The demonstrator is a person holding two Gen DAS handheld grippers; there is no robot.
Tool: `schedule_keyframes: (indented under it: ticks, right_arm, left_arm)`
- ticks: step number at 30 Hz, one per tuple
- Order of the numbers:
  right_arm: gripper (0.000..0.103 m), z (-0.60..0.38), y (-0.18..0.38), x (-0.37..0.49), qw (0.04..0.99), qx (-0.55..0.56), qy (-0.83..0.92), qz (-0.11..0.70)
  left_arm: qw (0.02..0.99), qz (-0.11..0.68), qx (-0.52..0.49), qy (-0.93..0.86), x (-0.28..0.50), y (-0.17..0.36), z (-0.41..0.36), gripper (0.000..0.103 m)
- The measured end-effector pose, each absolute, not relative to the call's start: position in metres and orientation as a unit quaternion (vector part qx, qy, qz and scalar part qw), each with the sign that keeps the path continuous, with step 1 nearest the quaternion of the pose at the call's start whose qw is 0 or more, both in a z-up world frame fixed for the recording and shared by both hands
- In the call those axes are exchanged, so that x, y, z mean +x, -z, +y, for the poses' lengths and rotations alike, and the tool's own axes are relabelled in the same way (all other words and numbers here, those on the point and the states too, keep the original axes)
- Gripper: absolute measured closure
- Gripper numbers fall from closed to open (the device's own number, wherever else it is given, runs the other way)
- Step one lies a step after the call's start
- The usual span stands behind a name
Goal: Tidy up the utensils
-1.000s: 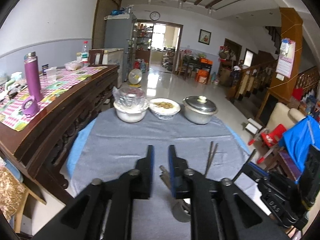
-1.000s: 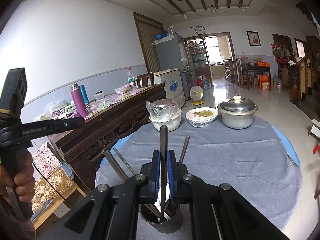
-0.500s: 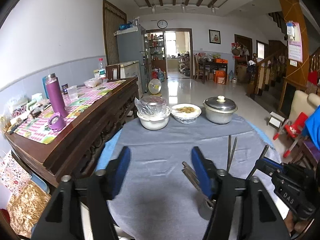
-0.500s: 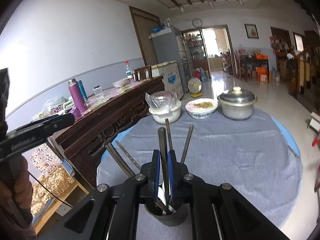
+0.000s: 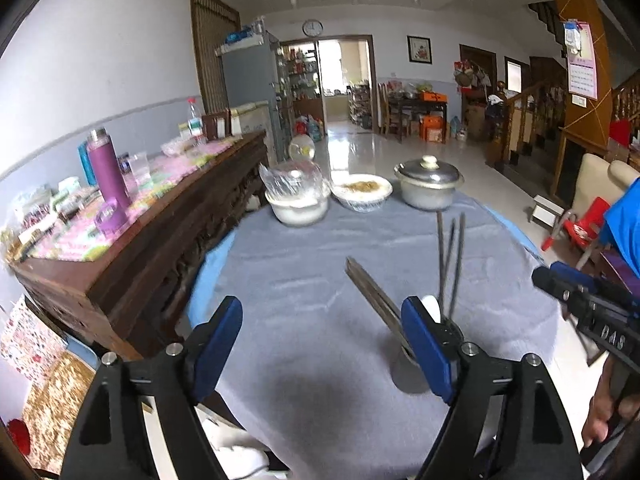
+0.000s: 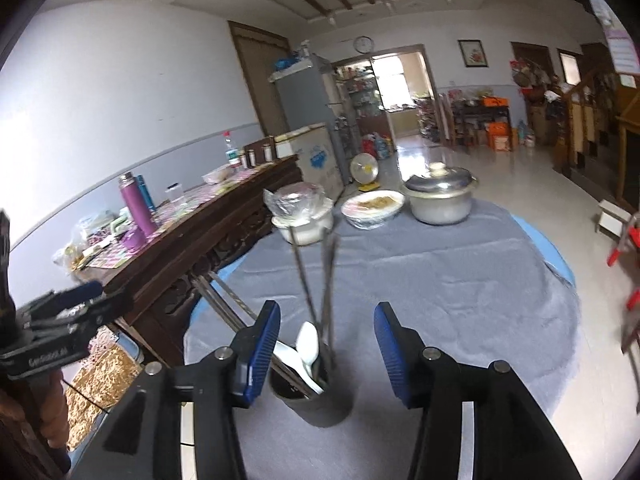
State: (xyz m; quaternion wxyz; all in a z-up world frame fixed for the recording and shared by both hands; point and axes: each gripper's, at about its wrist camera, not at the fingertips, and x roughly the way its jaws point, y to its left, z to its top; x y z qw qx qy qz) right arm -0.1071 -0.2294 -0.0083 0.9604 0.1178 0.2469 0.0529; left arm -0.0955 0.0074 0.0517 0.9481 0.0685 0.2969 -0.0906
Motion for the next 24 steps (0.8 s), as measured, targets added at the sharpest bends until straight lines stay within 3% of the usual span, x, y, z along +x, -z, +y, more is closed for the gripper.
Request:
schedule_keyframes:
  ticks: [7, 12, 24]
  right_arm:
    - [0.051, -0.234, 0.023, -0.119, 0.955, 0.131, -0.032, 0.265]
    - [0.046, -0.219, 0.024, -0.124, 0.955, 0.130, -0.031, 0.264]
    - [0.046, -0.193, 0.034, -0.121, 0.951, 0.122, -0.038, 0.281]
  left_arm:
    - [0.927, 0.359, 0.056, 0.095, -0.101, -0.009, 0.003, 0.020]
    - [0.930, 0.356, 0.051, 0.076, -0.103, -0.007, 0.000, 0.020]
    - [0.935, 0.346, 0.057, 0.050, -0.094, -0.002, 0.002, 0.020]
